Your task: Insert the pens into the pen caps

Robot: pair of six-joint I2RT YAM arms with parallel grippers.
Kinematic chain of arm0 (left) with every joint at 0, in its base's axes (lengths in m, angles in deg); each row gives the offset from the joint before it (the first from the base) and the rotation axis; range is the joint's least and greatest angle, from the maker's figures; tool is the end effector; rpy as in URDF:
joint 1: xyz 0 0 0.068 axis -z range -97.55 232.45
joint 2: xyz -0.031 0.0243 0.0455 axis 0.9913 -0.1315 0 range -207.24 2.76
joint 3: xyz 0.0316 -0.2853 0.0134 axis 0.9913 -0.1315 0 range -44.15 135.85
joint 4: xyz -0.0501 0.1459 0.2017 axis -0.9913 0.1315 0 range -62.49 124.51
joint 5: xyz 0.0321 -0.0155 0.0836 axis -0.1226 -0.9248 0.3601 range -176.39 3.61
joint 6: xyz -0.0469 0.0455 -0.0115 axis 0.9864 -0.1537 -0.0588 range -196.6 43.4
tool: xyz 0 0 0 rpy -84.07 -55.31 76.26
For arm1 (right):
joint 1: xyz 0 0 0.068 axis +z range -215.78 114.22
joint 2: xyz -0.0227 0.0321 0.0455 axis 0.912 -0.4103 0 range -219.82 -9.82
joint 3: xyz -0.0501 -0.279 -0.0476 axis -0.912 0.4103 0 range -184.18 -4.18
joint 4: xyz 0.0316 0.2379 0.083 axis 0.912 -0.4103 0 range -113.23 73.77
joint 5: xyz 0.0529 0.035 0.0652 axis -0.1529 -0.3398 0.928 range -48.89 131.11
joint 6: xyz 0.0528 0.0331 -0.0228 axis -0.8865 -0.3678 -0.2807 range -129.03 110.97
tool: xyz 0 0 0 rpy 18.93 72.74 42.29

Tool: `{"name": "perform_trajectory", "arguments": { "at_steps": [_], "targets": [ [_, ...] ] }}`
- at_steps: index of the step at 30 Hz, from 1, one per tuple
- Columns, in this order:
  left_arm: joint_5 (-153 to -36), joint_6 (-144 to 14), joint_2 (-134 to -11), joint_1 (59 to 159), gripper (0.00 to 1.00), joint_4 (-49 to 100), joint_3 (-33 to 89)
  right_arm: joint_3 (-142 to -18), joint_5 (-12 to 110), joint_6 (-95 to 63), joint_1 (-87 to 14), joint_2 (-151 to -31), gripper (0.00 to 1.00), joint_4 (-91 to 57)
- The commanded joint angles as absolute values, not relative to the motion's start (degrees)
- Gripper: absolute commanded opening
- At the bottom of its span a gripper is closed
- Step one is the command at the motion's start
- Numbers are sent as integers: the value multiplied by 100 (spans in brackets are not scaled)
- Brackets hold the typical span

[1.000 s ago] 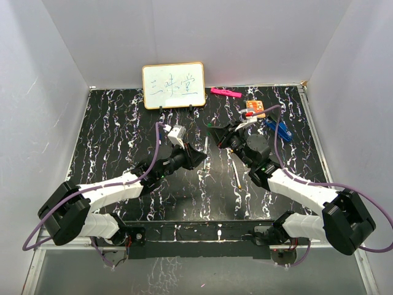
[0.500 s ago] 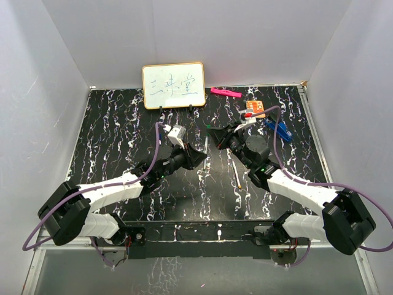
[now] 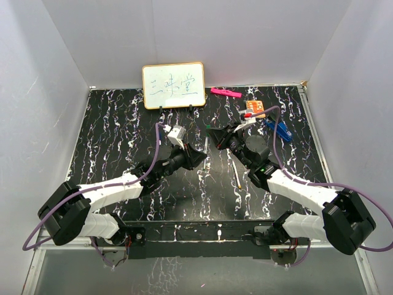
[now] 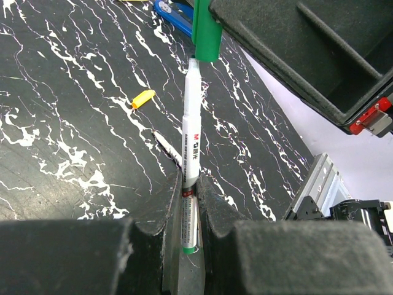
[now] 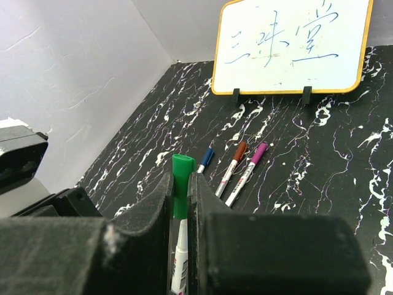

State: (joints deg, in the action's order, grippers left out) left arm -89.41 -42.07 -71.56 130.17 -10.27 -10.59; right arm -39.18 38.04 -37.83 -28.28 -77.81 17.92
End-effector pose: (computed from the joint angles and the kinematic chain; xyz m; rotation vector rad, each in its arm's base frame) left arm 0.1928 -0.2161 0.2663 0.2446 1.7325 -1.1266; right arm 0.2186 0.1641 0.2962 -0.0785 1.6153 0.8658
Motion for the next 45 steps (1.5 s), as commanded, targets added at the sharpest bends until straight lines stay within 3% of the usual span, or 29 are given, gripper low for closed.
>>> {"name": "perform_trajectory", "arguments": {
  "at_steps": [1,45],
  "targets": [
    [-8995,-4276,-6893,13008,0,-1432,-1167,-4027,3751,-3751,-2783,-7829,0,2060],
    [-8520,-4503,-7004,12852,0,-1690,-954,-4040,3949,-3961,-2523,-7976,0,1669]
  ]
}}
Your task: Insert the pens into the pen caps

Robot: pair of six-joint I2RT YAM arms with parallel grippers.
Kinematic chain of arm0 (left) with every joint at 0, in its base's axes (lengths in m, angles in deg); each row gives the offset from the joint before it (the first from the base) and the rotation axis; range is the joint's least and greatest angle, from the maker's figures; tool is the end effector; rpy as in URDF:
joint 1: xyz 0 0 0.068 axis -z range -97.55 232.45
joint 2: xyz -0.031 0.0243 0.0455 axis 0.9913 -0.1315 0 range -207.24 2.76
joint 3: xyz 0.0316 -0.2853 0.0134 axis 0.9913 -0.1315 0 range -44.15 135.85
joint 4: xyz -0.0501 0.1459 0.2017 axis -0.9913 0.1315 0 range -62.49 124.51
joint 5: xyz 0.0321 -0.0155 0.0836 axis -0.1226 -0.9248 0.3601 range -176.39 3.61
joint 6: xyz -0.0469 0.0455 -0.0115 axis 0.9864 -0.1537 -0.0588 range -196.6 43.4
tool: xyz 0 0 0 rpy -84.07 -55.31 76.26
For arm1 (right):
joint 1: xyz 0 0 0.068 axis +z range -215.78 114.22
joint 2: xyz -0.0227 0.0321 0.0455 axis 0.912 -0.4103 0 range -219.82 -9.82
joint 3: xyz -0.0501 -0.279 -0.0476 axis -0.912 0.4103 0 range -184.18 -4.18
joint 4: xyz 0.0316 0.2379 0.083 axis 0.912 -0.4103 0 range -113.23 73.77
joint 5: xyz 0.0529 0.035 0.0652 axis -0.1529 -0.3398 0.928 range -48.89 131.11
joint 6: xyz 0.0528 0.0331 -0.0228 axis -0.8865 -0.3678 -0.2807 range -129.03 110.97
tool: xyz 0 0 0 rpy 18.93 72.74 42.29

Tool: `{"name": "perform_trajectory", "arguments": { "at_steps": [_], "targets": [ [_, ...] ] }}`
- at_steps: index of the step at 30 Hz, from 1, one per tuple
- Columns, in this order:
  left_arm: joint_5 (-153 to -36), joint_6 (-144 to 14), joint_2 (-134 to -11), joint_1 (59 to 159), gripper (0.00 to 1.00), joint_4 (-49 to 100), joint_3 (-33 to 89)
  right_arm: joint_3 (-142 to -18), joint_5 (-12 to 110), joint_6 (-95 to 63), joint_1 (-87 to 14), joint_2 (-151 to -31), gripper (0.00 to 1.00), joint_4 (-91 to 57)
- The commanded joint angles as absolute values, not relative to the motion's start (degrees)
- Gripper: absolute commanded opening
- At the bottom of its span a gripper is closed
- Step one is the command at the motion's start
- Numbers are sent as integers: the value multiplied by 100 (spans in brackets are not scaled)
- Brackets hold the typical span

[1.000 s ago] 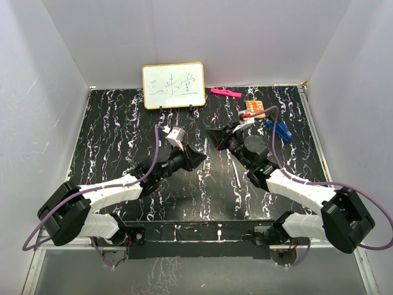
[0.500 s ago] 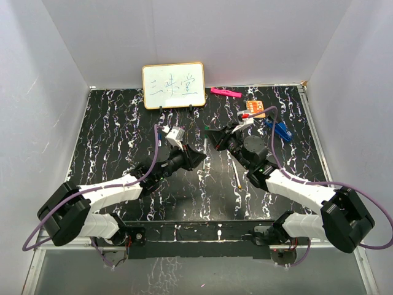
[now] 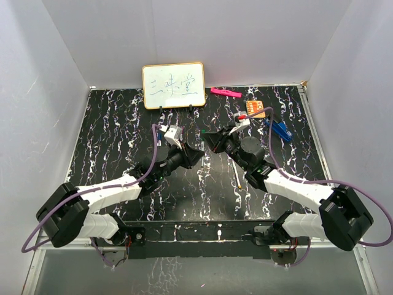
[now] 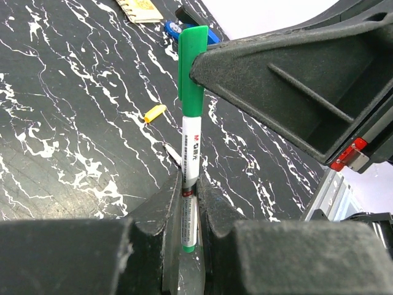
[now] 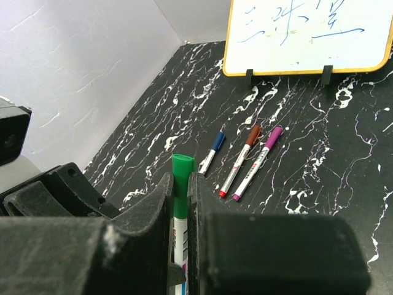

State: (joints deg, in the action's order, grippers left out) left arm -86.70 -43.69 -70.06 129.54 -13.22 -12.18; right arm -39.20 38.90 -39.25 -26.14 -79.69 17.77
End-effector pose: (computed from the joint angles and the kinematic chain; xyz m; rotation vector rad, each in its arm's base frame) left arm 0.1923 -0.2071 0.2702 0.2124 1.6694 -1.0828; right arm 0.2163 0.1766 0.2875 -0.1050 1.6595 0.9115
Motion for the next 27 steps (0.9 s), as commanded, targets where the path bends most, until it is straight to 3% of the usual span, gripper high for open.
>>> {"name": "perform_trajectory", "arguments": {
  "at_steps": [1,27],
  "targets": [
    [-8505,-4513,-7021,12823,0,-1702,-927,-4068,3920,-3962,-2504,-7989,0,1560],
    [-8427,-5070,-7195,12115,0,-2254,37,-4598,2956,-3743,-1496,-9110,0,-488]
  ]
}}
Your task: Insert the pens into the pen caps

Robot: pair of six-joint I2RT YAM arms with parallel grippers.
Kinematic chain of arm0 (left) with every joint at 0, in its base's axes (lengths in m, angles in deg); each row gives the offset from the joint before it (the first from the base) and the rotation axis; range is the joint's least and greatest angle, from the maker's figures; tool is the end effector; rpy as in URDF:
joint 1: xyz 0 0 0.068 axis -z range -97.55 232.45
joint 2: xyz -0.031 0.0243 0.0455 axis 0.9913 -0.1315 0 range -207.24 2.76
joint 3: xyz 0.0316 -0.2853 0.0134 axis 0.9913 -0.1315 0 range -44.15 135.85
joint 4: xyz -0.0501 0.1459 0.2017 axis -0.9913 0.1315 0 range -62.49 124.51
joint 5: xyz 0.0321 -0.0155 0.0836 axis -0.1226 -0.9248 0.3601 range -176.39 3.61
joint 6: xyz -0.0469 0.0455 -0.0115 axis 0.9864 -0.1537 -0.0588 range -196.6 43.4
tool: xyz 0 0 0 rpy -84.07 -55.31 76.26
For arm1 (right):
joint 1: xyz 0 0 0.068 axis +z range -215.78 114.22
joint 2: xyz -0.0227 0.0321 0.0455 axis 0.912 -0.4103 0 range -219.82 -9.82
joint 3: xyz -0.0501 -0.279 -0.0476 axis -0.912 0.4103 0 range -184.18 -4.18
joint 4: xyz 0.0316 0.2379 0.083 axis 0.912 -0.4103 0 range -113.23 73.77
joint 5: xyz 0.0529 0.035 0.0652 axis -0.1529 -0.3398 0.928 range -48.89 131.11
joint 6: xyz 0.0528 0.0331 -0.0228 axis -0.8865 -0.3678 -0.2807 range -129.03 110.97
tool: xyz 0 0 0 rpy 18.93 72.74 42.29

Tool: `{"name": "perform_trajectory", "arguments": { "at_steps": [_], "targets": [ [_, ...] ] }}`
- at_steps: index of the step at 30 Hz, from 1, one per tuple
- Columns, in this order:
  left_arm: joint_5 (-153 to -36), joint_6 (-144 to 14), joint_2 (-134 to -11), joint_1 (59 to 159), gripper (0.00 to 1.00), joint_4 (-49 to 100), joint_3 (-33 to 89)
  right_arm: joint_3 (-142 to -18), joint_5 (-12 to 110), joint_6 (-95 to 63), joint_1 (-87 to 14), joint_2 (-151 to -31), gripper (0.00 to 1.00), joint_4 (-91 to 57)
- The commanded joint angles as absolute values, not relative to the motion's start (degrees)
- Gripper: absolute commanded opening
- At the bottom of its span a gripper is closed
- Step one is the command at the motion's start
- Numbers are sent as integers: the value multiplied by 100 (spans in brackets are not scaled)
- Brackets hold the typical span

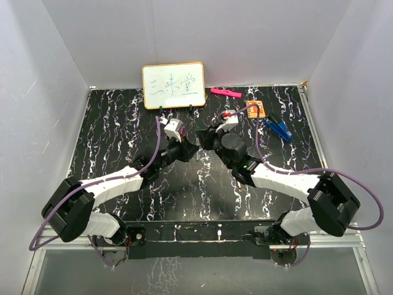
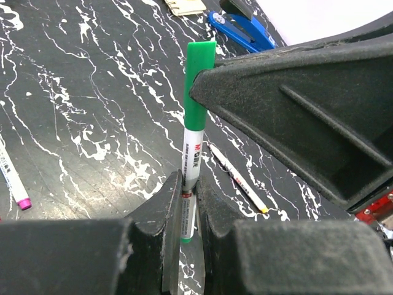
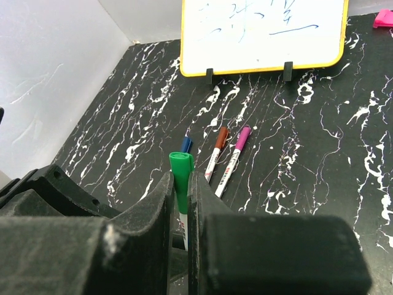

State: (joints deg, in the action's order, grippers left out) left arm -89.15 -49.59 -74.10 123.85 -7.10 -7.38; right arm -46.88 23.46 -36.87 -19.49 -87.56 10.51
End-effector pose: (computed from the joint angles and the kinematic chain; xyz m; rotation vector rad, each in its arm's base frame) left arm 0.2252 -0.2018 0.2665 0.2580 1.7359 -0.9310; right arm 0.2272 0.2145 0.2814 -0.0484 1.7580 0.6924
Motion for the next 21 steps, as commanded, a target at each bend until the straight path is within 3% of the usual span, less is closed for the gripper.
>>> {"name": "perform_trajectory", "arguments": {
  "at_steps": [1,17,19,21],
  "targets": [
    [-8428,-5075,-7206,12098,0,-2256,64,-4621,2947,-3757,-1466,-9148,0,-523],
    [-8596,-4896,-7159,11883,0,-2167,-181,-4994,2494,-3857,-1365,-9365,0,-789],
    [-8670,-4708,-7198,11884,0,-2108,-376,-5230,2065,-3795,-1366,-9344,11,-945],
    [-8681,-4555,-7222,11883,0,-2055,-608,-5448,1724,-3610,-1366,-9253,14,-1009]
  ]
}}
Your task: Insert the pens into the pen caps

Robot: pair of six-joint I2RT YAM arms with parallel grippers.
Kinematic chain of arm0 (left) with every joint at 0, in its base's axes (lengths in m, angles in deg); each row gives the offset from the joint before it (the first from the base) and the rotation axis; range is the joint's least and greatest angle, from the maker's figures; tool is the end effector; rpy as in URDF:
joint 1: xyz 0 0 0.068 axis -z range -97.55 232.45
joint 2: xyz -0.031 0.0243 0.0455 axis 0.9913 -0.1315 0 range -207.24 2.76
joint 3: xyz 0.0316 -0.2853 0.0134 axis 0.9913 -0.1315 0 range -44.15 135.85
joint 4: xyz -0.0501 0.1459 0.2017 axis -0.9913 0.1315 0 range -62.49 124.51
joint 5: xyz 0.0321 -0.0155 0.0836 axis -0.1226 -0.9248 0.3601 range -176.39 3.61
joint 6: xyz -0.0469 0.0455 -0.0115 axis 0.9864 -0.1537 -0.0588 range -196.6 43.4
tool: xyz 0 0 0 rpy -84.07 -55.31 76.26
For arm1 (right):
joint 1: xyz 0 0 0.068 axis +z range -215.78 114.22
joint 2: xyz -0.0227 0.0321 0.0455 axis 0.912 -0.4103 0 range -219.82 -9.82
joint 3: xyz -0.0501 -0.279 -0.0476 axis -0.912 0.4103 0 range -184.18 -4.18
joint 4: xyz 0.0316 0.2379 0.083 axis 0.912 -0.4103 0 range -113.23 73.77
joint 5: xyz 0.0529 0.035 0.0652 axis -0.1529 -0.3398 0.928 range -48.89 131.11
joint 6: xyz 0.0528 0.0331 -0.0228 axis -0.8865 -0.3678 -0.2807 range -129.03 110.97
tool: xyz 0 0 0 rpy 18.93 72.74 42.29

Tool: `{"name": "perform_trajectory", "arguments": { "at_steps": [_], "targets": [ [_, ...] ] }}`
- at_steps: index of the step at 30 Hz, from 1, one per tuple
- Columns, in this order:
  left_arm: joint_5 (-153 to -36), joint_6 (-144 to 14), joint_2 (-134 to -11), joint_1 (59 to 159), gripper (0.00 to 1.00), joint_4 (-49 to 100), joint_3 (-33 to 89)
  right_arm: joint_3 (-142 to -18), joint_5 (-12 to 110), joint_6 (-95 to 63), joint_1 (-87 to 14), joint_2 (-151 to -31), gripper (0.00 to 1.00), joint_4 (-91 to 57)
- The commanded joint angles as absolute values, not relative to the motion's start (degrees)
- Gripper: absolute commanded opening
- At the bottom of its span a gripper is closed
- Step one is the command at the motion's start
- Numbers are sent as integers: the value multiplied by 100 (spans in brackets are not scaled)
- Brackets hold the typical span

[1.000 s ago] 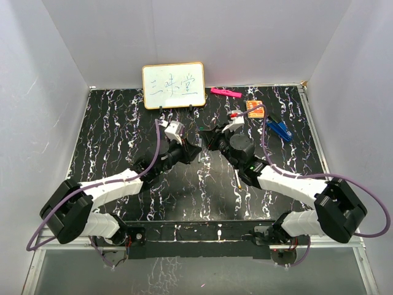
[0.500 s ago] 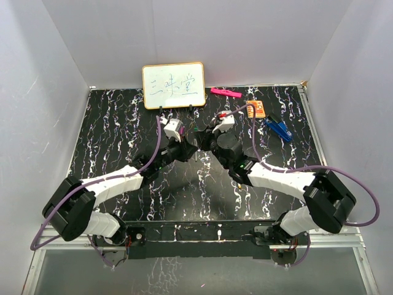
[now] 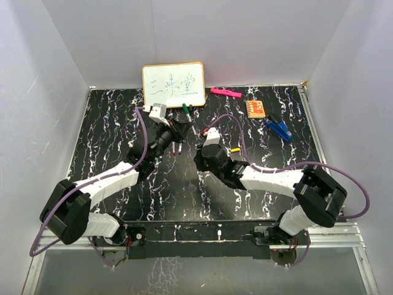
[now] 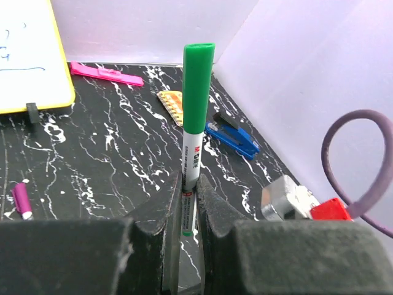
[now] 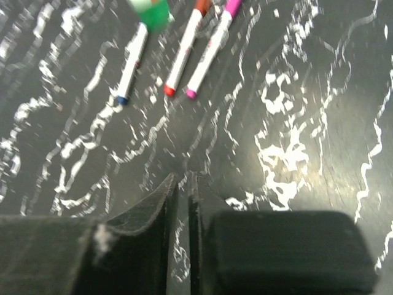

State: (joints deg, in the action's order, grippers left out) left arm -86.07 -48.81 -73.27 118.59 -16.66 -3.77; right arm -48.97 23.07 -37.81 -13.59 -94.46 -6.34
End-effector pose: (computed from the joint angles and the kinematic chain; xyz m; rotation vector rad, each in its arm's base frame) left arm 0.2468 -0.1798 0.3137 0.1036 1.4829 -0.9100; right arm 0.2101 0.2442 0.2237 -0.2375 2.0966 0.5345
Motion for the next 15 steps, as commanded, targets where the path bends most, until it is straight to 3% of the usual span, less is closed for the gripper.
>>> {"name": "perform_trajectory", "arguments": {
  "at_steps": [1,10,11,12,14,15],
  "targets": [
    [-8648,-4515,-7225,11883,0,-2028,-719,-5539,1581,-3528,-1366,-9180,15,-1020],
    [-8403,-4992,-7041,11883,0,-2073,-1234,-5772,555,-3488,-1374,-8499,25,-1661],
    [-8410,-5053,-7094,11883,0,-1914,-1136,-5799,382,-3605,-1388,-8445,32,-1889],
    [-8455,-5117,-7155,11883,0,-1805,-1035,-5831,219,-3746,-1421,-8398,47,-2124],
    [-8474,-5195,-7355,11883,0,-1446,-712,-5910,114,-3952,-1570,-8343,91,-2689],
    [-8414,-5204,-7489,11883,0,-1073,-453,-5936,141,-4043,-1677,-8327,97,-2883]
  ]
}}
